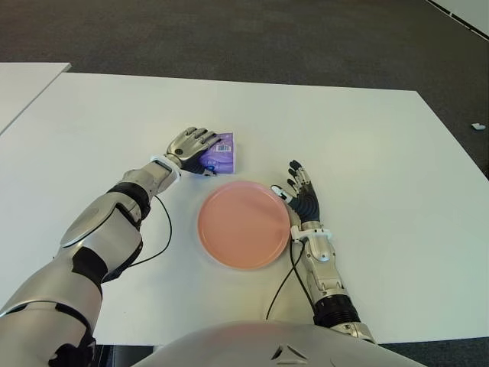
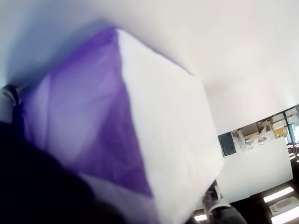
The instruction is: Put the tissue paper into the plate.
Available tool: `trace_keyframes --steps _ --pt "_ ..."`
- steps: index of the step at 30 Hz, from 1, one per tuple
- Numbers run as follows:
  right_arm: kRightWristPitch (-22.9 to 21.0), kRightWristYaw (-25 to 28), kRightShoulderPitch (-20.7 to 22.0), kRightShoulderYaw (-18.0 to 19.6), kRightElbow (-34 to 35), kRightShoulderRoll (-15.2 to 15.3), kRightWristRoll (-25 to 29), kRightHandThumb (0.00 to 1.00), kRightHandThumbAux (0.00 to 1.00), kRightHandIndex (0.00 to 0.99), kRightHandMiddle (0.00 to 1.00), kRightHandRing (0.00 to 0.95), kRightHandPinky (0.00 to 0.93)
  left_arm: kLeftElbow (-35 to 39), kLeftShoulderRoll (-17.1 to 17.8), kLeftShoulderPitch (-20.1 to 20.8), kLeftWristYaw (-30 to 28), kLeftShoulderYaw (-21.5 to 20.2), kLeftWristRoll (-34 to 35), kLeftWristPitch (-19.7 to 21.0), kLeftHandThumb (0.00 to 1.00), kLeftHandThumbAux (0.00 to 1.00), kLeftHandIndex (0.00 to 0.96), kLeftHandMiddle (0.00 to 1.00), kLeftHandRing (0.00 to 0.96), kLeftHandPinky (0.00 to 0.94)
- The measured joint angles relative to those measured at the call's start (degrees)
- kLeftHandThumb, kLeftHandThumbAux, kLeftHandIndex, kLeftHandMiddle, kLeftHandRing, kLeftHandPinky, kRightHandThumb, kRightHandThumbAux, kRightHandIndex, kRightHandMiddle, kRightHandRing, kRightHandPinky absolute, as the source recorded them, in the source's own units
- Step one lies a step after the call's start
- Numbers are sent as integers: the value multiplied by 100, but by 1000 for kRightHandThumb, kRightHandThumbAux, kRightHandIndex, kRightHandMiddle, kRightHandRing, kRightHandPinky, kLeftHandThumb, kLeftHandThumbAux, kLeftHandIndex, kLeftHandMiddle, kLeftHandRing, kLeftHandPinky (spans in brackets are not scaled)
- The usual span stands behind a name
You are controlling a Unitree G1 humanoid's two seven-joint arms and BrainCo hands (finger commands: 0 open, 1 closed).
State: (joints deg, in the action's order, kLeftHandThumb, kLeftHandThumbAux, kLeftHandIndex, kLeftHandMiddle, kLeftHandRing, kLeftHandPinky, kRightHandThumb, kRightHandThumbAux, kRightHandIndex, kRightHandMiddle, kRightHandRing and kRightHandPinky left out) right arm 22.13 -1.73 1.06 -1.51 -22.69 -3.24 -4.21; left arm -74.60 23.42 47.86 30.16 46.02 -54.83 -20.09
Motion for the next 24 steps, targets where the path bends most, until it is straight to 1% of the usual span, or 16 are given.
trace_keyframes --steps 1,3,4,5,7,12,18,24 --pt "-5 0 -6 0 8 -1 1 37 702 0 0 0 0 0 -1 5 31 14 -1 12 578 639 380 575 575 615" --pt "-26 -3 -17 2 27 0 1 34 702 0 0 0 0 1 -2 13 270 117 -56 102 662 671 414 650 659 713" --pt "-42 -4 -25 1 42 0 1 33 702 0 0 0 0 1 -2 15 436 188 -114 169 674 676 418 662 672 729" --pt "-53 -4 -35 1 58 0 1 31 700 0 0 0 0 1 -3 16 560 240 -153 221 694 682 427 695 704 765" --pt "-61 -9 -50 2 79 0 1 28 699 0 0 0 0 0 -13 15 789 311 -209 315 716 688 437 739 745 808" --pt "-84 -59 -66 5 105 0 -5 24 694 0 0 0 0 0 -67 -23 1079 348 -191 437 732 692 443 801 796 834" --pt "-89 -107 -70 -5 106 2 -19 23 688 0 0 0 0 -1 -116 -59 1093 208 -15 384 733 695 444 828 823 828" --pt "-88 -121 -71 -8 107 2 -15 27 689 0 0 0 0 -7 -126 -79 1086 177 78 336 731 697 443 836 830 824"
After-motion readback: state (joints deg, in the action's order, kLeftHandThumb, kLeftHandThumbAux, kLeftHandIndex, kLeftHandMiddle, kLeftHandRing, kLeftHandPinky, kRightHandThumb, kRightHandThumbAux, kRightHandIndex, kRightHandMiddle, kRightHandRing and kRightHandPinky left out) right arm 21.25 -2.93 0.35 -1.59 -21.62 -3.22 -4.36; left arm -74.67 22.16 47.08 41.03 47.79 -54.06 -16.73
